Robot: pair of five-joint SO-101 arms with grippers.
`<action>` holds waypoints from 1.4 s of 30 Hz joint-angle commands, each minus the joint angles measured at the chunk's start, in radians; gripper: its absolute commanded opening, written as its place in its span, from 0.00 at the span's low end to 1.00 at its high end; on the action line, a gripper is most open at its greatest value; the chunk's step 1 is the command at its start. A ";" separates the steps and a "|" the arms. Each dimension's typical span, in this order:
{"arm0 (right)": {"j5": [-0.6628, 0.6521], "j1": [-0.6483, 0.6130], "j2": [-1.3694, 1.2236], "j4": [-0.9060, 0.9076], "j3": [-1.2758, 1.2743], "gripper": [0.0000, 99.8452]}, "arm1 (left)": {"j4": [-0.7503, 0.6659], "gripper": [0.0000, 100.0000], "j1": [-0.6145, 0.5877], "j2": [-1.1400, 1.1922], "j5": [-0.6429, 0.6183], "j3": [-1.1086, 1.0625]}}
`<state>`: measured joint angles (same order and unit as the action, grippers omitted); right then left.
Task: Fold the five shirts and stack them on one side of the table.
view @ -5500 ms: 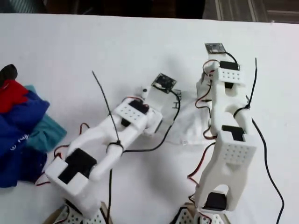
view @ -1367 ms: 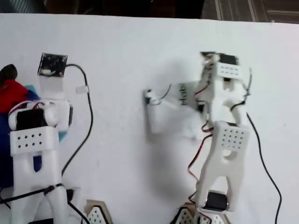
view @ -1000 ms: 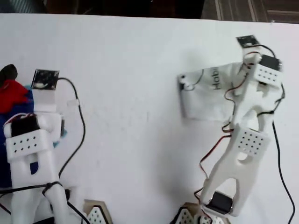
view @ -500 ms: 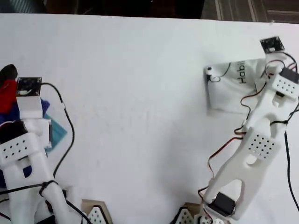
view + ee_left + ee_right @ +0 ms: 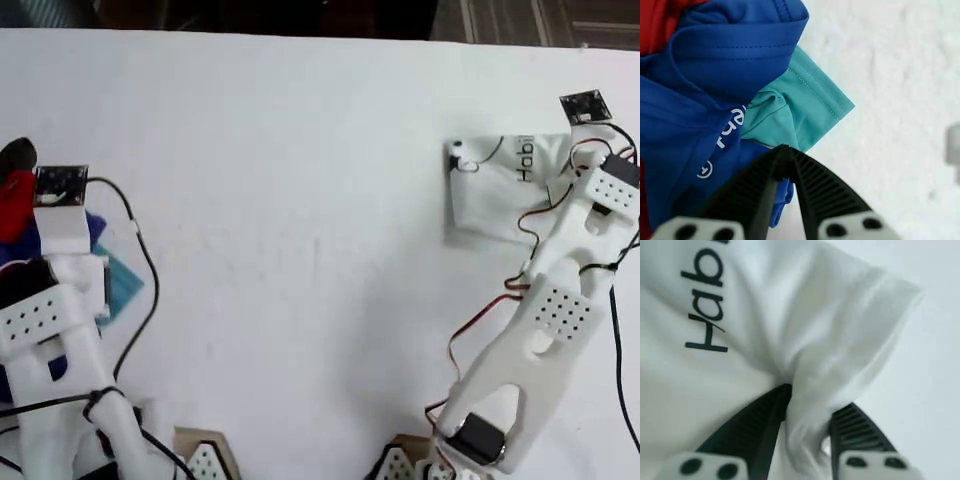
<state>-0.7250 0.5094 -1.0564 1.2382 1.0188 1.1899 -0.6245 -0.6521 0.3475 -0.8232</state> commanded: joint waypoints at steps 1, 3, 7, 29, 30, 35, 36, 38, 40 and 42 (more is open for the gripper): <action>-0.002 0.024 0.041 0.079 0.084 0.28 | 0.015 0.03 -0.005 -0.032 0.008 0.008; 0.000 0.018 0.059 0.133 0.144 0.34 | 0.023 0.03 -0.003 -0.032 0.008 0.012; 0.098 0.002 0.102 0.246 0.287 0.36 | 0.025 0.03 -0.008 -0.032 0.009 0.025; 0.196 -0.139 0.263 0.533 0.459 0.36 | -0.311 0.24 -0.503 0.259 0.304 0.292; 0.206 -0.137 0.309 0.533 0.410 0.36 | -0.310 0.24 -0.511 0.318 0.298 0.329; 0.209 -0.145 0.607 0.533 0.006 0.36 | -0.187 0.24 -0.517 0.595 0.239 0.579; 0.209 -0.150 0.673 0.532 -0.095 0.36 | -0.161 0.24 -0.517 0.646 0.233 0.633; 0.207 -0.163 0.805 0.532 -0.299 0.36 | -0.120 0.24 -0.517 0.743 0.226 0.736; 0.207 -0.176 0.926 0.530 -0.497 0.36 | -0.074 0.24 -0.517 0.825 0.222 0.828; 0.207 -0.194 1.030 0.530 -0.677 0.36 | -0.017 0.24 -0.517 0.891 0.226 0.914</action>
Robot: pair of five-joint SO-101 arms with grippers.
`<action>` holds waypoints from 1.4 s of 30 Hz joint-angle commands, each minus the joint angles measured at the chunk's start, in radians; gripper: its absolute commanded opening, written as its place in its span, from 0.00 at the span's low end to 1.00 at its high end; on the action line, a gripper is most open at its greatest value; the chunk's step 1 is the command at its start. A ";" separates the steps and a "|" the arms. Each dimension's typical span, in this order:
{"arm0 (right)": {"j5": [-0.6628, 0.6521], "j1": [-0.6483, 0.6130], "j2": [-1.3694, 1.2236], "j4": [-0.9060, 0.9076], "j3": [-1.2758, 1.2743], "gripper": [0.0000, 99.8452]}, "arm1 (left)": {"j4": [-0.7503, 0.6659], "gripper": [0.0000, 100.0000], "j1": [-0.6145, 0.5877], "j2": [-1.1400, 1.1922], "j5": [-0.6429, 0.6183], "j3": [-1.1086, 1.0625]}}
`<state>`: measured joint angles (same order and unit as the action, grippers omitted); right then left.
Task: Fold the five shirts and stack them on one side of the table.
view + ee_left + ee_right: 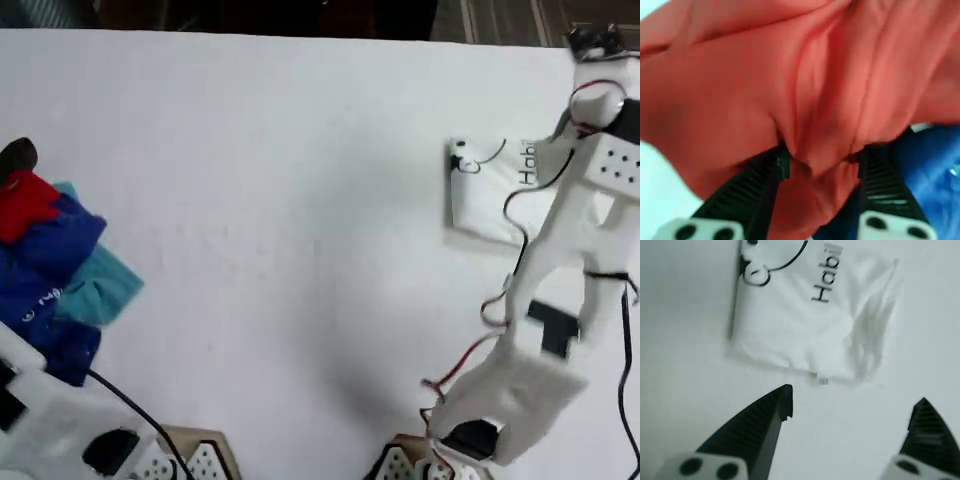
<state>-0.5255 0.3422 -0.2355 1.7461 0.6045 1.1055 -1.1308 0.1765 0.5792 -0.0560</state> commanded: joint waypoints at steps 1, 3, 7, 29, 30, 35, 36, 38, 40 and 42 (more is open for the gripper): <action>0.008 -0.038 0.259 0.022 -0.345 0.36 | 0.100 0.24 -0.011 0.089 -0.006 0.186; 0.008 -0.062 0.341 0.021 -0.488 0.36 | 0.173 0.20 -0.011 0.123 -0.011 0.262; 0.008 -0.119 0.475 -0.018 -0.713 0.31 | 0.285 0.03 0.006 0.137 -0.057 0.380; 0.069 -0.378 0.921 -0.679 -1.711 0.20 | 0.680 0.03 0.620 -0.124 -0.245 1.262; 0.069 -0.378 0.924 -0.734 -1.752 0.20 | 0.680 0.03 0.677 -0.157 -0.245 1.262; 0.072 -0.378 0.932 -0.926 -1.913 0.20 | 0.678 0.03 0.967 -0.235 -0.244 1.264; 0.072 -0.378 0.935 -0.924 -1.912 0.20 | 0.678 0.03 1.023 -0.238 -0.242 1.270; 0.074 -0.375 0.940 -0.931 -1.912 0.20 | 0.671 0.03 1.128 -0.239 -0.245 1.271; 0.074 -0.377 0.940 -0.931 -1.915 0.20 | 0.674 0.03 1.215 -0.239 -0.245 1.262; 0.074 -0.374 0.937 -0.931 -1.915 0.20 | 0.678 0.03 1.280 -0.232 -0.247 1.257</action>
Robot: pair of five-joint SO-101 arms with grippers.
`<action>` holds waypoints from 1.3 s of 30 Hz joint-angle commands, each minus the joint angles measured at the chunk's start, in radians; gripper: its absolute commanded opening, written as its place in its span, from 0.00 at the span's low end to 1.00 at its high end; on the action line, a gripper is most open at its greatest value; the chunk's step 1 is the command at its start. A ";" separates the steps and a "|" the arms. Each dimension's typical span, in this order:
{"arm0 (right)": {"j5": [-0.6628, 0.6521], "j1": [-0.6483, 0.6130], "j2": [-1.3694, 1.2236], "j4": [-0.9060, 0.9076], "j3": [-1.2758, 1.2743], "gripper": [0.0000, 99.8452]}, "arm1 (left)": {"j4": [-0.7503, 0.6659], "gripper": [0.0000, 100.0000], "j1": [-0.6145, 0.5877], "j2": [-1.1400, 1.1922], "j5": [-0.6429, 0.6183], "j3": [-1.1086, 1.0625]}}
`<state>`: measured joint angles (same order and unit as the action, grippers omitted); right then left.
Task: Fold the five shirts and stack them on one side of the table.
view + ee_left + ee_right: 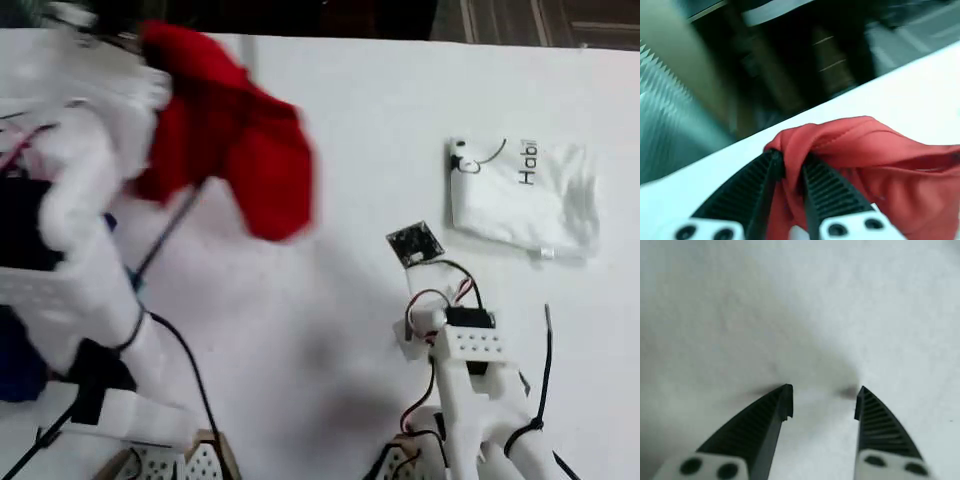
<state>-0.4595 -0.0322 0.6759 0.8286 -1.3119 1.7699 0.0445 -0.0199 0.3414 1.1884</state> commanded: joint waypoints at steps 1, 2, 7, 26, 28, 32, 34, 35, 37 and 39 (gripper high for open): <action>0.008 0.002 0.025 -0.013 0.002 0.20 | 0.012 0.03 0.130 -0.034 -0.009 -0.010; 0.009 0.002 0.025 -0.013 0.002 0.20 | 0.011 0.03 0.152 -0.034 -0.009 -0.048; 0.009 0.004 0.027 -0.013 0.002 0.20 | 0.006 0.03 0.264 -0.035 -0.009 -0.305; 0.170 0.117 0.030 -0.058 0.003 0.20 | -0.083 0.03 0.256 -0.035 -0.008 -0.550; 0.170 0.117 0.030 -0.058 0.003 0.20 | -0.092 0.05 0.253 -0.034 -0.008 -0.552; 0.170 0.117 0.030 -0.058 0.003 0.20 | -0.117 0.19 0.256 -0.034 -0.011 -0.552; 0.170 0.117 0.030 -0.058 0.003 0.20 | -0.161 0.21 0.236 -0.034 -0.044 -0.552; 0.170 0.117 0.030 -0.058 0.003 0.20 | -0.189 0.21 0.216 -0.034 -0.072 -0.552; 0.170 0.117 0.030 -0.058 0.003 0.20 | -0.244 0.21 0.176 -0.028 -0.109 -0.552; 0.170 0.117 0.030 -0.058 0.003 0.20 | -0.269 0.21 0.132 0.003 -0.121 -0.549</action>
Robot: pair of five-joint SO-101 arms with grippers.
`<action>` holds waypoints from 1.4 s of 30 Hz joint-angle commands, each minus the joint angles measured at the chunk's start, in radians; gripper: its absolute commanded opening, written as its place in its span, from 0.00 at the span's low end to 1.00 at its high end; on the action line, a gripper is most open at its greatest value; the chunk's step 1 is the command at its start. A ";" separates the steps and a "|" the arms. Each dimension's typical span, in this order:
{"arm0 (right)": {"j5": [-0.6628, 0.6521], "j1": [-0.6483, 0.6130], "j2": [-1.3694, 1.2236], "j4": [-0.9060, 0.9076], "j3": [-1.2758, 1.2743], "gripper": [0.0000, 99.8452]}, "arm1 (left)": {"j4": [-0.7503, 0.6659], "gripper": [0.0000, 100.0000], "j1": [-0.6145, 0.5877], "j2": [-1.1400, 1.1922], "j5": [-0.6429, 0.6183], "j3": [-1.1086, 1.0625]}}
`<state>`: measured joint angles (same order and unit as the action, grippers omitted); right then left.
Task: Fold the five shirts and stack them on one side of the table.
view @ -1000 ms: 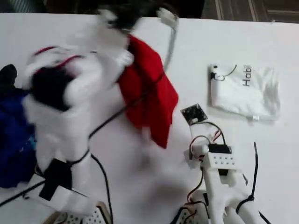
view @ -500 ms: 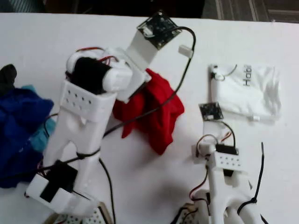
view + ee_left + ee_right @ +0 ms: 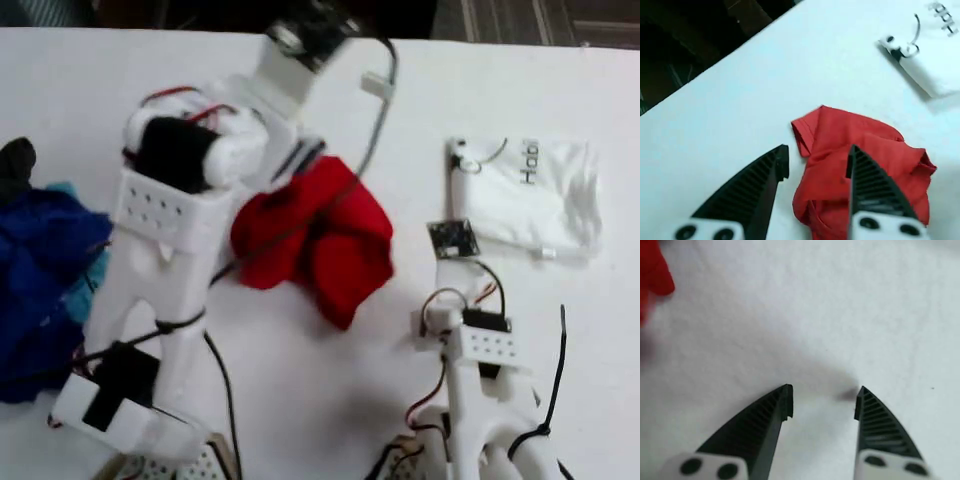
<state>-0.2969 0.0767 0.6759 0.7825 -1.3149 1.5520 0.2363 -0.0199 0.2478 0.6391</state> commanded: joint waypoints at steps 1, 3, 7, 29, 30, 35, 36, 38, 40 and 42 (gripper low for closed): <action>0.008 0.008 0.030 -0.012 0.006 0.20 | -0.049 0.21 -0.081 0.020 -0.026 0.004; 0.008 0.008 0.030 -0.012 0.006 0.20 | -0.018 0.21 -0.127 0.044 -0.026 -0.001; 0.000 0.007 0.030 -0.002 0.015 0.20 | 0.127 0.21 -0.206 0.057 0.031 -0.001; -0.072 -0.539 0.016 0.472 0.548 0.20 | 0.219 0.21 -0.606 -0.433 0.229 -0.430; -0.072 -0.550 0.012 0.476 0.549 0.20 | 0.210 0.21 -0.635 -0.454 0.229 -0.473; -0.072 -0.559 -0.082 0.529 0.548 0.21 | 0.141 0.21 -0.767 -0.534 0.229 -0.653; -0.072 -0.559 -0.108 0.530 0.548 0.22 | 0.127 0.21 -0.783 -0.546 0.229 -0.684; -0.071 -0.559 -0.162 0.527 0.551 0.26 | 0.104 0.21 -0.802 -0.569 0.229 -0.742; -0.071 -0.559 -0.208 0.503 0.552 0.31 | 0.087 0.21 -0.816 -0.589 0.229 -0.792; -0.071 -0.561 -0.251 0.472 0.552 0.34 | 0.080 0.21 -0.822 -0.608 0.229 -0.837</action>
<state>-0.3675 -0.4741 0.4733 1.2889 -0.8086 1.6579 -0.5646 -0.5815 0.4733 -0.1619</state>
